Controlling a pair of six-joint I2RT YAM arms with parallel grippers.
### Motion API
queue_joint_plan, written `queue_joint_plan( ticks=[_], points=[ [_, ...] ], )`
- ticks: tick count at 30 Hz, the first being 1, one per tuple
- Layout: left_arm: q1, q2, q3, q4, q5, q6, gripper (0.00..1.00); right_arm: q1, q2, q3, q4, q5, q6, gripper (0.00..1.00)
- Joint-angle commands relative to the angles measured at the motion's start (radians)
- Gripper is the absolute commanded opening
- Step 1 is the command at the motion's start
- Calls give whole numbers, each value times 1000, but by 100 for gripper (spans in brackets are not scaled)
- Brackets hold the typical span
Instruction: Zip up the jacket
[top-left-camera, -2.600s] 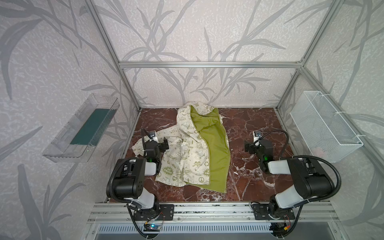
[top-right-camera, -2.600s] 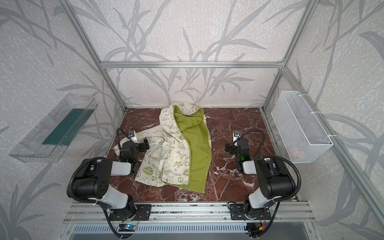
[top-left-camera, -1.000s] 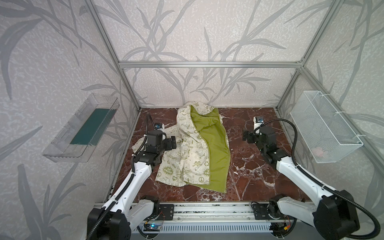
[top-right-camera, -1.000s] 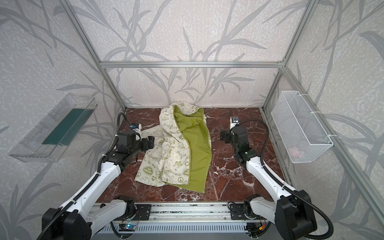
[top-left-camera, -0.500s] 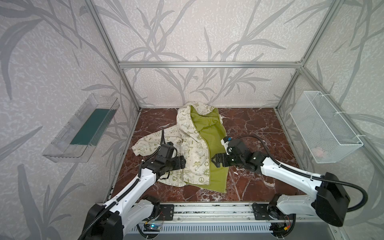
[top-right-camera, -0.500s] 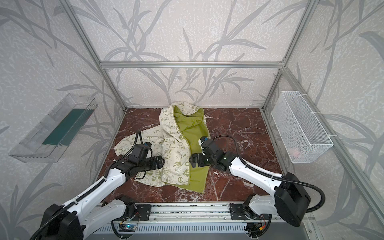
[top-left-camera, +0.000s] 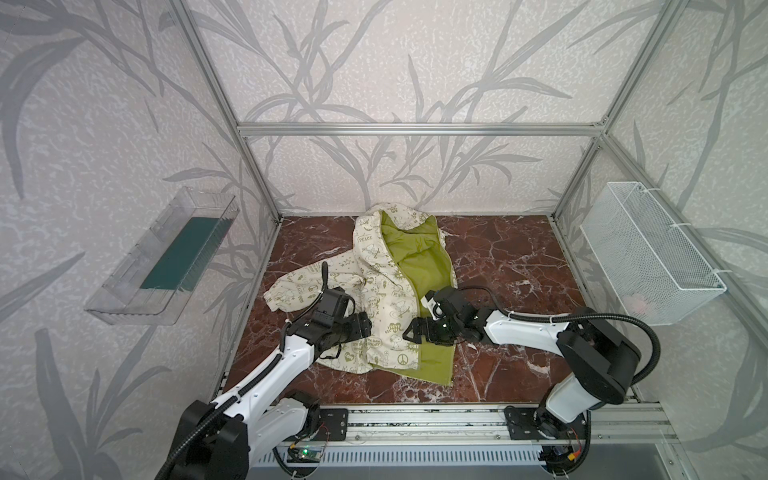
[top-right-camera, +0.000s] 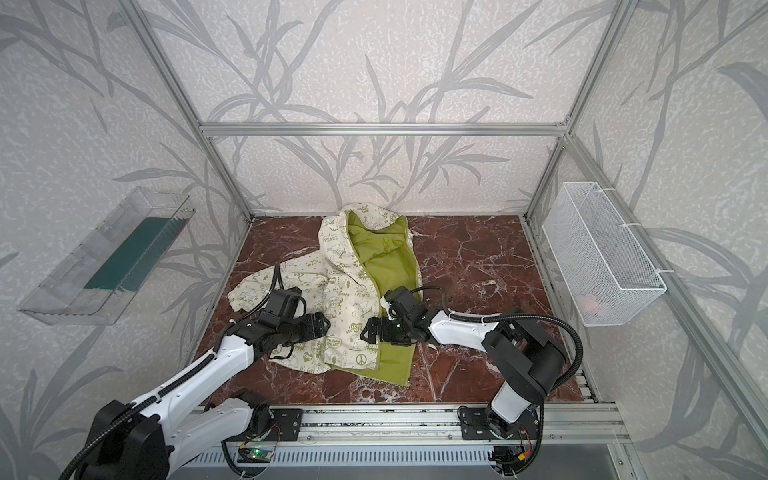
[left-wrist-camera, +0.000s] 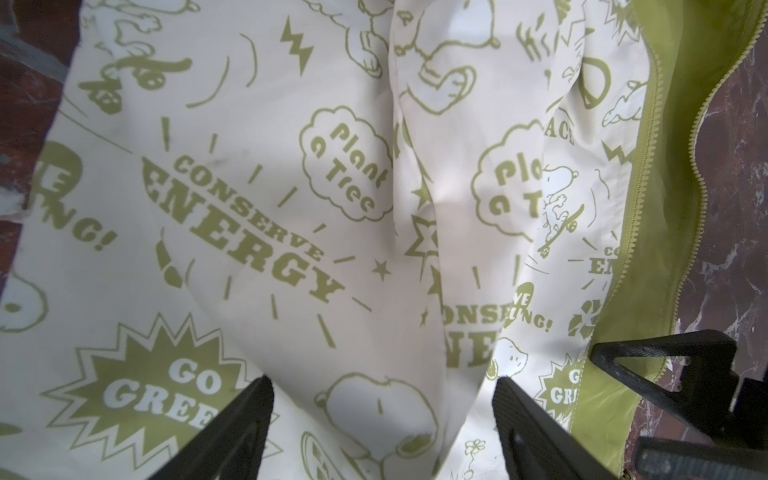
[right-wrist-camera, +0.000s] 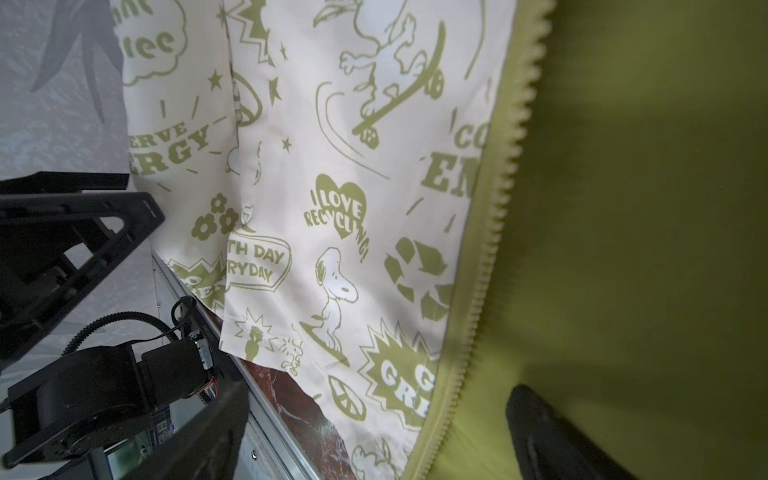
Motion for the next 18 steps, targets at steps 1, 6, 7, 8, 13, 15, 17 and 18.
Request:
queue_joint_plan(
  ticks=[1,6,7,8,13,15,17,18],
  points=[
    [-4,-32,-12,-17,-18,-28,85,3,37,27,108,-75,33,97],
    [-4,-45,-14,-26,-23,-42,85,3,95,20,243,-154,79,96],
    [-4,-45,-13,-28,-24,-44,85,3,96,15,264,-163,88,96],
    [-4,-44,-13,-29,-21,-45,85,1,94,7,288,-171,95,95],
    [-3,-47,-5,-39,-17,-63,85,-12,73,-42,387,-209,148,88],
    [-4,-55,-1,-46,-19,-75,85,-17,69,-56,397,-222,158,82],
    [-4,-72,0,-48,-18,-94,85,-23,35,-68,398,-238,169,77],
    [-4,-82,-2,-48,-15,-105,85,-25,32,-71,402,-253,175,74]
  ],
)
